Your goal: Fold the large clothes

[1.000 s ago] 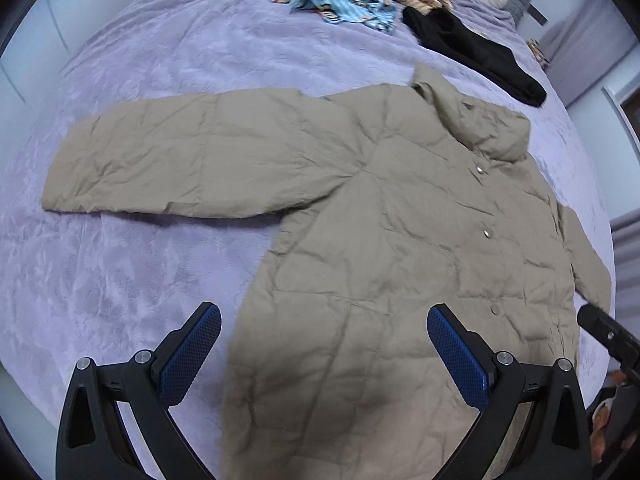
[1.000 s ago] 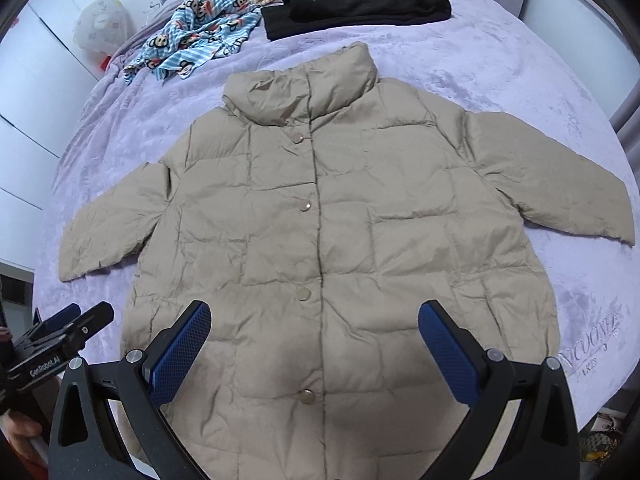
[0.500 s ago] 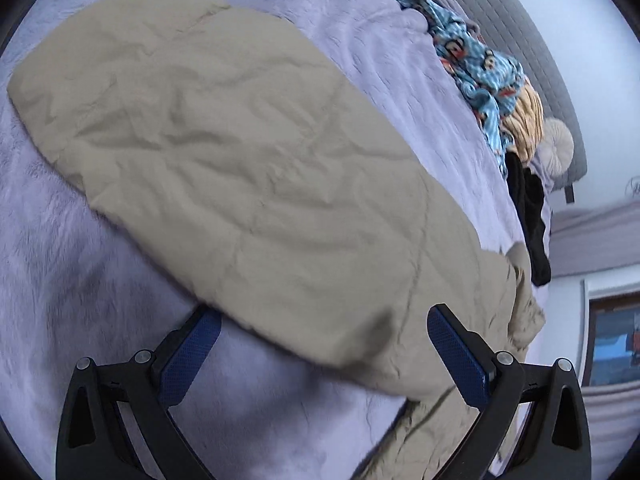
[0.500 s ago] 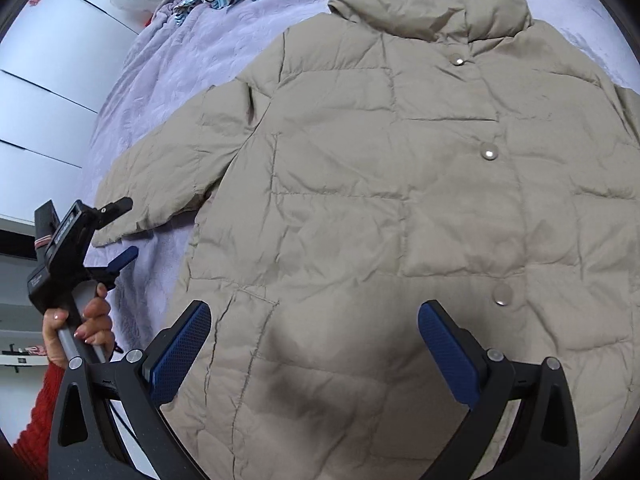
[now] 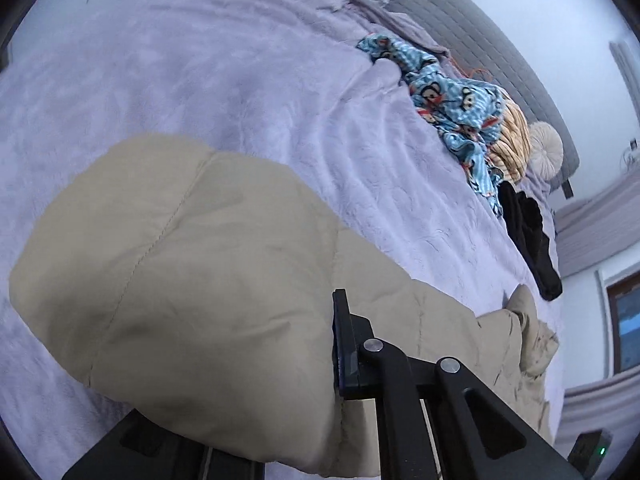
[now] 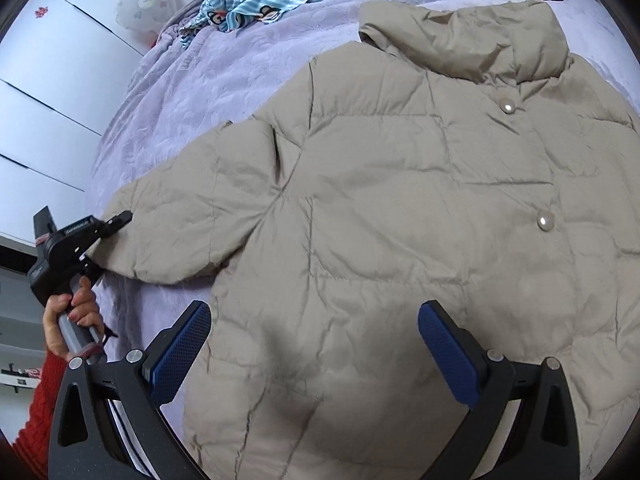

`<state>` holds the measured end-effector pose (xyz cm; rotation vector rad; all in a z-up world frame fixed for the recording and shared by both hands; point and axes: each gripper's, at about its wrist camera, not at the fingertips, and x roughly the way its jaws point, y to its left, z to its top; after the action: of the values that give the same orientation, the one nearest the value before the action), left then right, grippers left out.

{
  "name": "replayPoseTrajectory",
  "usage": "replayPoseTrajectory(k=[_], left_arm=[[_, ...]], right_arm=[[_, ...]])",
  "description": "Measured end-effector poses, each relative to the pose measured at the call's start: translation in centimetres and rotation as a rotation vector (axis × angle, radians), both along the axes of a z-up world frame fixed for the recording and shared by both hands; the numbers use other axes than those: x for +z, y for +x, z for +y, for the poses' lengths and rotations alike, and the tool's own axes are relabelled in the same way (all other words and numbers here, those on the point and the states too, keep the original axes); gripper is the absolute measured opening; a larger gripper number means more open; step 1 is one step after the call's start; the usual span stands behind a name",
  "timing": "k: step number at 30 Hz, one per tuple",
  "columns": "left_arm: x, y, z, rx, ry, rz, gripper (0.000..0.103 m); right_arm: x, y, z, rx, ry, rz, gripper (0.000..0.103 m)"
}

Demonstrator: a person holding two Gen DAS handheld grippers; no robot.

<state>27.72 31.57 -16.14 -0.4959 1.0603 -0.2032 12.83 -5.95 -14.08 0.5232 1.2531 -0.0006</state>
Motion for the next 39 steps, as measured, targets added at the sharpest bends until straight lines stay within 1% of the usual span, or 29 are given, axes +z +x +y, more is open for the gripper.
replayPoseTrajectory(k=[1, 2, 3, 4, 5, 6, 8, 9, 11, 13, 15, 17, 19, 20, 21, 23, 25, 26, 27, 29, 31, 32, 33, 35, 36, 37, 39], left_arm=[[1.2, -0.2, -0.5, -0.024, 0.020, -0.025, 0.012], [2.5, -0.6, -0.9, -0.050, 0.038, -0.054, 0.012], [3.7, -1.0, -1.4, -0.076, 0.059, -0.084, 0.012], [4.9, -1.2, -2.2, -0.101, 0.080, -0.113, 0.012], [6.0, -1.6, -3.0, -0.128, 0.102, -0.143, 0.012], [7.0, -2.1, -4.0, -0.154, 0.122, -0.168, 0.012], [8.9, -2.8, -5.9, -0.210, 0.154, -0.217, 0.012], [9.6, -3.4, -6.9, -0.240, 0.156, -0.237, 0.012], [10.8, -3.9, -9.6, -0.297, 0.148, -0.261, 0.012], [11.7, -4.5, -13.3, -0.353, 0.143, -0.281, 0.012], [12.4, -5.2, -17.3, -0.403, 0.159, -0.307, 0.012], [12.8, -6.0, -21.4, -0.459, 0.161, -0.321, 0.012], [12.9, -6.9, -25.7, -0.513, 0.157, -0.321, 0.012], [12.6, -7.4, -28.5, -0.552, 0.171, -0.319, 0.012], [12.2, -8.0, -31.1, -0.586, 0.197, -0.320, 0.012], [10.8, -9.6, -36.0, -0.659, 0.265, -0.325, 0.012], [8.3, -11.7, -40.9, -0.743, 0.351, -0.322, 0.012], [6.7, -12.6, -42.7, -0.766, 0.393, -0.311, 0.012], [5.1, -13.3, -44.3, -0.785, 0.438, -0.292, 0.012], [1.6, -14.3, -46.0, -0.796, 0.519, -0.236, 0.012], [-0.7, -14.8, -46.5, -0.786, 0.557, -0.182, 0.014], [-1.5, -15.1, -46.4, -0.768, 0.569, -0.164, 0.018], [-1.8, -15.4, -46.3, -0.754, 0.572, -0.163, 0.029], [-1.9, -16.0, -46.2, -0.747, 0.571, -0.183, 0.060], [-1.7, -16.3, -46.2, -0.747, 0.569, -0.192, 0.092], [-1.4, -16.8, -46.0, -0.746, 0.563, -0.210, 0.103], [-0.7, -17.5, -45.9, -0.762, 0.554, -0.237, 0.103]], right_arm=[[-0.1, 0.6, 0.1, -0.011, 0.010, -0.013, 0.098], [-0.2, 1.2, 0.3, -0.024, 0.034, -0.034, 0.074], [-0.5, 1.9, 0.6, -0.031, 0.057, -0.044, 0.037], [-1.0, 2.7, 0.9, -0.033, 0.081, -0.039, 0.026], [-1.7, 3.6, 1.3, -0.038, 0.115, -0.034, 0.020], [-2.3, 4.3, 1.6, -0.048, 0.154, -0.044, 0.017], [-3.5, 5.5, 2.7, -0.043, 0.200, -0.064, 0.016], [-4.0, 6.0, 3.3, -0.033, 0.222, -0.070, 0.015], [-5.6, 7.1, 4.6, -0.013, 0.264, -0.052, 0.015], [-7.0, 7.8, 5.9, 0.018, 0.264, -0.024, 0.015], [-7.5, 8.1, 6.4, 0.047, 0.255, -0.018, 0.015], [-7.1, 8.1, 6.0, 0.074, 0.297, -0.012, 0.015], [-6.3, 7.4, 4.4, 0.084, 0.345, -0.014, 0.015], [-5.7, 6.6, 3.2, 0.079, 0.349, -0.022, 0.015], [-5.0, 5.7, 1.7, 0.069, 0.340, -0.035, 0.015], [-3.7, 3.0, -2.5, 0.027, 0.283, -0.057, 0.015], [-2.8, 0.3, -7.2, -0.026, 0.204, -0.063, 0.015], [-2.6, -1.2, -9.8, -0.056, 0.160, -0.057, 0.015], [-2.5, -2.6, -12.3, -0.084, 0.118, -0.046, 0.015], [-2.6, -5.0, -16.2, -0.126, 0.039, -0.018, 0.015], [-3.2, -6.7, -19.0, -0.152, -0.004, 0.012, 0.015], [-3.6, -7.4, -20.1, -0.162, 0.001, 0.021, 0.015], [-3.7, -8.0, -21.1, -0.168, 0.017, 0.019, 0.015], [-3.2, -8.4, -22.6, -0.164, 0.045, -0.001, 0.015], [-3.6, -8.2, -22.6, -0.155, 0.052, -0.006, 0.015], [-4.0, -7.8, -22.5, -0.149, 0.051, -0.007, 0.015], [-4.3, -7.4, -22.8, -0.147, 0.055, -0.011, 0.015]])
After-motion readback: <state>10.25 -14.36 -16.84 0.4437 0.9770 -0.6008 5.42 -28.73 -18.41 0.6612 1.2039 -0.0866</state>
